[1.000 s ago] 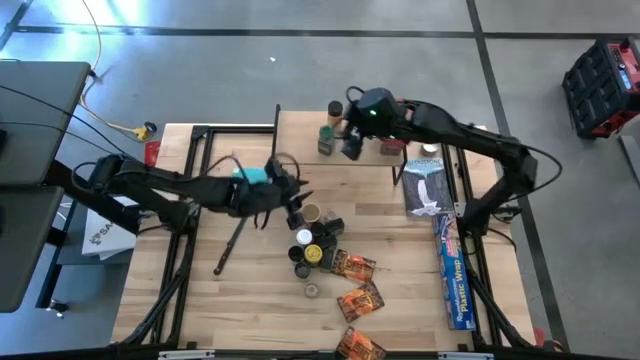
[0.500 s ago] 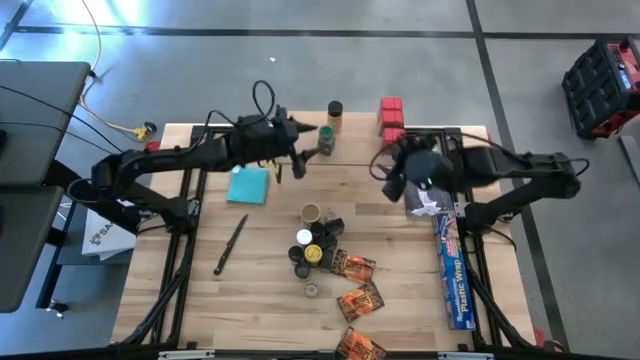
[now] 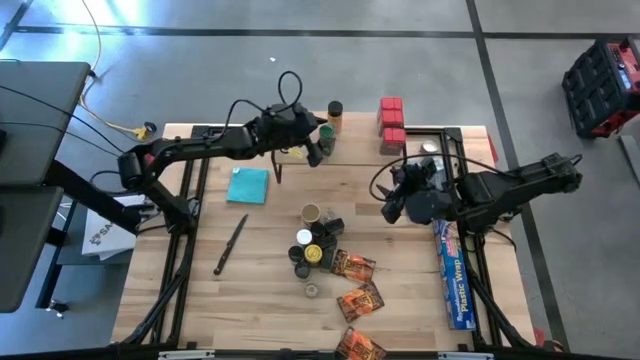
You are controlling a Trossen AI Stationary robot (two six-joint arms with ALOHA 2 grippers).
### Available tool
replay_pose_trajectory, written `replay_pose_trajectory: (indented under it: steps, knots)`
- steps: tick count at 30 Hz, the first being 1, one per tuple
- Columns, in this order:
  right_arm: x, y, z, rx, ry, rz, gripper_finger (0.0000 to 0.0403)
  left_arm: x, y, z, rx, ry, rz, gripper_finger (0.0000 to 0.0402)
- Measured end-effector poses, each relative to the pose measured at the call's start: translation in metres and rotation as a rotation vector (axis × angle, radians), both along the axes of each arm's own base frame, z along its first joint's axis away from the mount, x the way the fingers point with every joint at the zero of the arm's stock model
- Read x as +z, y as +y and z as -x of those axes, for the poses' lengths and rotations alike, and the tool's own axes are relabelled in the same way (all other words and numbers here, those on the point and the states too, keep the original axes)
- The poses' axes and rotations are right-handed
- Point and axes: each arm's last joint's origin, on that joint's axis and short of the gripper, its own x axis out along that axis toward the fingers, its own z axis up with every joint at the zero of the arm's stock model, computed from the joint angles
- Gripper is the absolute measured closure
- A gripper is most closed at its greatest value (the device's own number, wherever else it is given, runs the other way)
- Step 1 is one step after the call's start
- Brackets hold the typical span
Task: Shelf spices
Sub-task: Put the green seasoning bottle on the shelf
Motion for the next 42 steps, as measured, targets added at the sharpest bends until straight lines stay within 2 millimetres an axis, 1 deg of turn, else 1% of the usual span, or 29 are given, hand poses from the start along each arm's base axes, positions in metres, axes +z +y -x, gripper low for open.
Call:
replay_pose_trajectory:
  steps: [4,7,11,15,17,22,26,28,31,35,38,42]
  knots:
    - [0.000,0.002,0.001,-0.007,-0.009,0.011,0.0152,-0.006,0.005,-0.002,0.021,0.004,0.018,0.0114]
    - [0.000,0.002,0.001,-0.008,-0.011,0.010,0.0152,-0.009,0.007,-0.003,0.028,0.006,0.033,0.0124]
    - [0.000,0.002,0.001,-0.010,-0.012,0.009,0.0152,-0.013,0.007,-0.004,0.040,0.009,0.061,0.0155]
    - [0.000,0.002,0.001,-0.010,-0.010,0.010,0.0152,-0.011,0.007,-0.003,0.044,-0.007,0.068,0.0194]
    - [0.000,0.002,0.001,-0.007,-0.007,0.013,0.0152,-0.010,0.007,-0.003,0.046,-0.004,0.070,0.0205]
    - [0.000,0.002,0.001,-0.005,-0.004,0.016,0.0152,-0.006,0.007,0.004,0.123,0.028,0.055,0.0205]
    - [0.000,0.002,0.001,0.000,0.002,0.022,0.0152,0.002,0.011,0.019,0.219,0.063,0.051,0.0201]
    - [0.000,0.002,0.001,0.000,0.004,0.024,0.0152,0.008,0.017,0.029,0.261,0.057,0.065,0.0201]
    - [0.000,0.002,0.001,0.002,0.006,0.026,0.0152,0.014,0.032,0.044,0.330,0.037,0.080,0.0201]
    - [0.000,0.002,0.001,0.002,0.005,0.025,0.0152,0.013,0.056,0.060,0.389,0.015,0.121,0.0201]
    - [0.000,0.002,0.001,0.002,0.005,0.025,0.0152,0.010,0.072,0.069,0.408,-0.019,0.167,0.0201]
    - [0.000,0.002,0.001,0.002,0.005,0.025,0.0152,0.008,0.087,0.078,0.449,-0.034,0.175,0.0201]
